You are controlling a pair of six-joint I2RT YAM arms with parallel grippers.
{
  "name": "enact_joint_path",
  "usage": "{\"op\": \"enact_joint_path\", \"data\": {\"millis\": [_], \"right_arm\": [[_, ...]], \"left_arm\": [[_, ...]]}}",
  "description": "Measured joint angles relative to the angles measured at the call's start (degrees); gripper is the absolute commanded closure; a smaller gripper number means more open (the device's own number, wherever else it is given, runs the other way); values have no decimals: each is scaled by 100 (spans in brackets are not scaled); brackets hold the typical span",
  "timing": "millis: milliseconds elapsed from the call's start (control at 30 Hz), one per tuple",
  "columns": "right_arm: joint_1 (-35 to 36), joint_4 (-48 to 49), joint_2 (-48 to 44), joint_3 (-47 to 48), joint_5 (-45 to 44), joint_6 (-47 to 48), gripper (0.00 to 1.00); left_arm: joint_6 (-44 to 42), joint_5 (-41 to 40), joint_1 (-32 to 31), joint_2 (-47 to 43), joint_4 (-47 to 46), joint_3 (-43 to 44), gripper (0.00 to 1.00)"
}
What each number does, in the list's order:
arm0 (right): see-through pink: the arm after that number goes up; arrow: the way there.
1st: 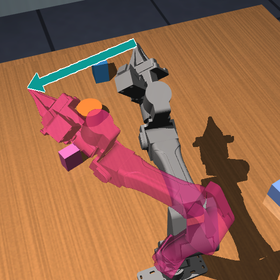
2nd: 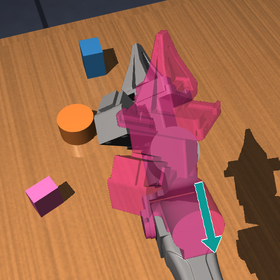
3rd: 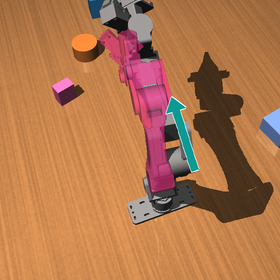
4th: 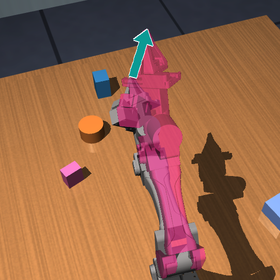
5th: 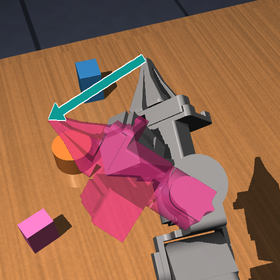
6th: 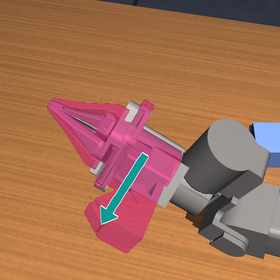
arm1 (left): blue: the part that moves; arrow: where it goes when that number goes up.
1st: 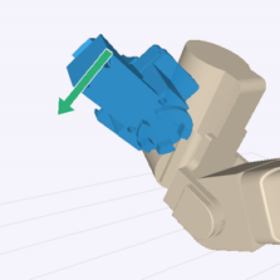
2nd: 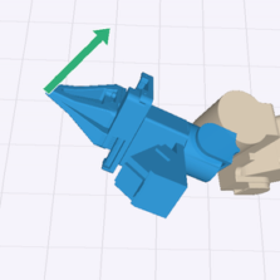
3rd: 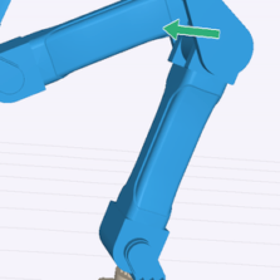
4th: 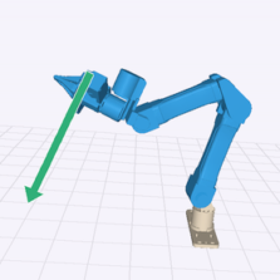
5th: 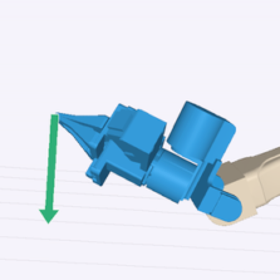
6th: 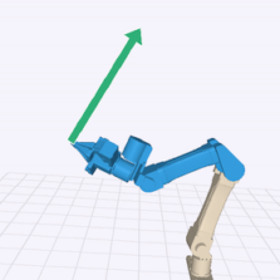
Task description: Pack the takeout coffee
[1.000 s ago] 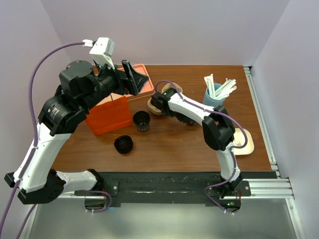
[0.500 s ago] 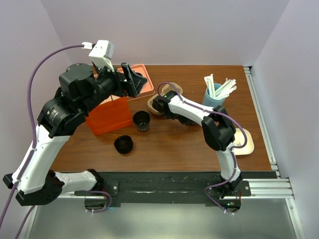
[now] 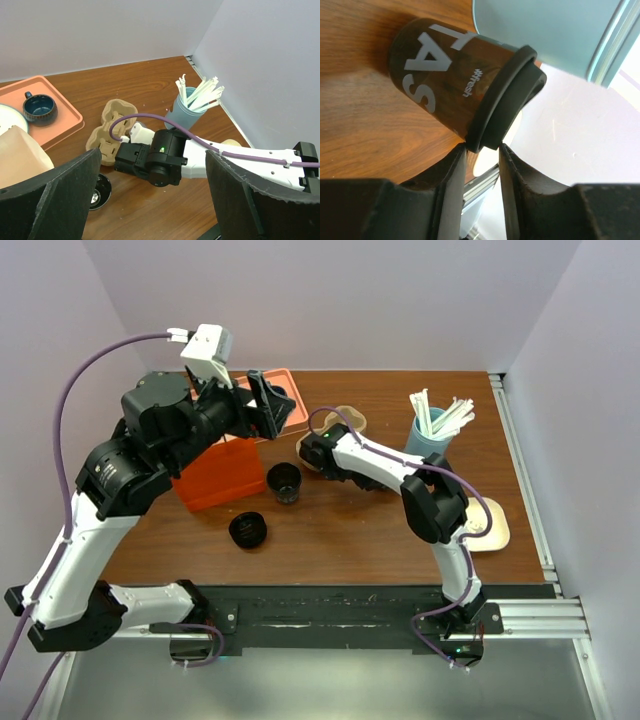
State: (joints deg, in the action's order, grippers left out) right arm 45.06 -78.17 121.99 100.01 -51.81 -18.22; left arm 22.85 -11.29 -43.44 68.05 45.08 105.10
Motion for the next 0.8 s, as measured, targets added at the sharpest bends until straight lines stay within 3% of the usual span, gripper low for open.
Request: {"op": "enact_joint_path", "data": {"millis": [233, 467, 800], "right_arm": [[214, 59, 151, 31, 33, 87, 45], [407, 59, 151, 304, 188, 94, 44], [356, 133, 4, 1480, 1012, -179, 44]], "left_arm": [[0, -4, -125, 85, 2, -2, 10], [0, -33, -144, 107, 7, 0, 10], [-9, -114, -175, 120, 76, 0, 4]]}}
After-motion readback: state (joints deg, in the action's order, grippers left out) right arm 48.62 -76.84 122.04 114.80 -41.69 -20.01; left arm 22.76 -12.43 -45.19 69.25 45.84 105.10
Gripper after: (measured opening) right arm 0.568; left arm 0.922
